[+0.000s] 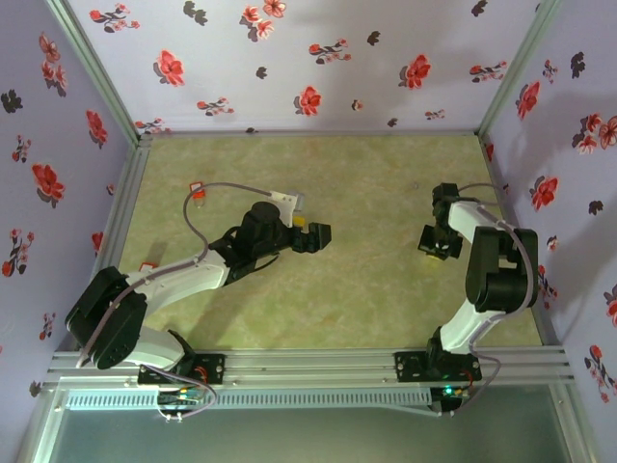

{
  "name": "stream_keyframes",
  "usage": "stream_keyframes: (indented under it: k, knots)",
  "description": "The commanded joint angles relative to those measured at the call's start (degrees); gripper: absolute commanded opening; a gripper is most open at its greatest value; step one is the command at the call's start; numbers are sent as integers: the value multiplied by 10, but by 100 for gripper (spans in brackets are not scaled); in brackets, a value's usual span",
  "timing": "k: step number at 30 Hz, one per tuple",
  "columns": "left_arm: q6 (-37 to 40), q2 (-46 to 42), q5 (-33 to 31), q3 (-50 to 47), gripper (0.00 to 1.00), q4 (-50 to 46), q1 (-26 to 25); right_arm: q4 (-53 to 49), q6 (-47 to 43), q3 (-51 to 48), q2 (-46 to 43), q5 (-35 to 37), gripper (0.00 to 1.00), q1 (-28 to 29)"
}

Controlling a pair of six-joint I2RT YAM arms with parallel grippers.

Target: Unlock with the key

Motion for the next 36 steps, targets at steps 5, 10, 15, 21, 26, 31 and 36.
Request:
stream_keyframes:
  k: [5,10,15,21,26,31,36]
  knots:
    - [-4,-6,1,3,96,23,-4,-37,20,3,-78,-32,0,19]
    - [-26,1,8,16,96,23,-4,-48,31,23,-116,-58,0,43]
    - [-98,15,38,46,95,14,-4,-33,53,41,-155,-105,0,75]
    - [-264,52,99,101,92,24,-5,45,110,64,-206,-198,0,107]
    - [-405,81,125,110,90,87,-5,114,148,83,-231,-223,0,157]
    - [-522,107,131,114,90,108,-7,189,180,76,-241,-225,0,202]
    - [-638,141,119,89,89,207,-7,242,198,61,-246,-226,0,244]
